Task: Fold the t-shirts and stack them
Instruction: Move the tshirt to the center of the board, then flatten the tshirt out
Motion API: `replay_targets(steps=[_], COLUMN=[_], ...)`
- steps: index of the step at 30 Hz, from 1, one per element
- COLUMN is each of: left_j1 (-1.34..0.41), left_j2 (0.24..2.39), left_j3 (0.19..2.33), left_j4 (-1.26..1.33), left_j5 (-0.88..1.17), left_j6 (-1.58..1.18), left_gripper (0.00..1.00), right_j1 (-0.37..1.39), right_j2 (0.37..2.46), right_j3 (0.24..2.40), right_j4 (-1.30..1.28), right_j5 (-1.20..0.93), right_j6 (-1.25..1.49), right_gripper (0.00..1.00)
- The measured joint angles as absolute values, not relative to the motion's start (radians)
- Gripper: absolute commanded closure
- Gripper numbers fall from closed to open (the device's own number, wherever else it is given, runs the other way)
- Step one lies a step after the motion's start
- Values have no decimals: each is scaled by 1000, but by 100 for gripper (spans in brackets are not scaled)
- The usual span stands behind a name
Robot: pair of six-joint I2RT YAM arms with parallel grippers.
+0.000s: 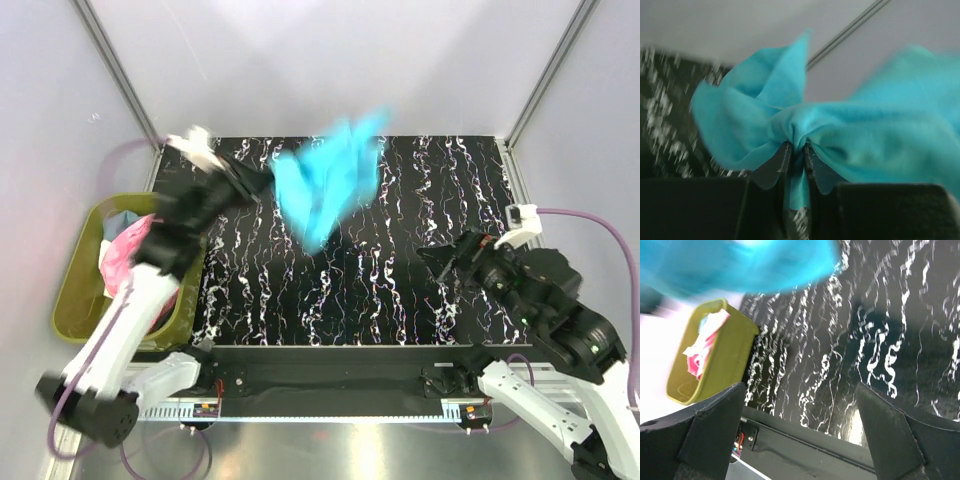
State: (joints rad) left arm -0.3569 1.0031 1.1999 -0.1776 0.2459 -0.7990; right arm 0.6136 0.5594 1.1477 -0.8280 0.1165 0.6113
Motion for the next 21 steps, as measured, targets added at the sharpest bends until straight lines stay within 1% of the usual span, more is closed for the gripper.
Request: replay_targets(steps=[1,2,3,5,6,8,11,13,15,16,17,18,19,21], left_j1=[-369,-376,-382,-392,-395,-410,-470,-516,-554,-571,-586,-604,-616,-645], left_j2=[1034,1069,1128,1245,1285,1303,1256,1234,1235,1241,1248,1255,1261,1278], left_j3=[1097,1026,947,826,784,723,731,770,827,850,864,866,865,841], left_j4=[-168,-178,-194,-262,-302,-376,-429,-430,-424,-421,-413,-402,-402,-389], left_j5=[251,253,255,244,233,190,107,73,50,43,37,36,34,33], left_j6=[-792,-783,-782,-773,-767,-755,-733,-720,-706,-701,-696,-691,-688,-688], left_gripper=[51,46,39,34,26,21,19,20,21,21,21,22,22,23], right_j1=[614,614,614,614,614,614,614,614,606,593,572,535,499,407], right_j2=[571,585,599,632,649,690,786,861,979,1045,1122,1203,1275,1418], right_j3=[1138,1127,1118,1092,1077,1046,1010,1002,1010,1028,1051,1084,1111,1161], right_j4=[-828,-829,-831,-837,-842,-854,-855,-823,-764,-736,-710,-678,-638,-550], right_j5=[117,118,121,136,148,180,231,252,273,277,273,257,239,186], right_j6=[622,633,642,669,685,719,755,757,740,730,714,700,689,672], right_gripper=[0,0,0,0,0,0,0,3,9,17,22,25,31,34])
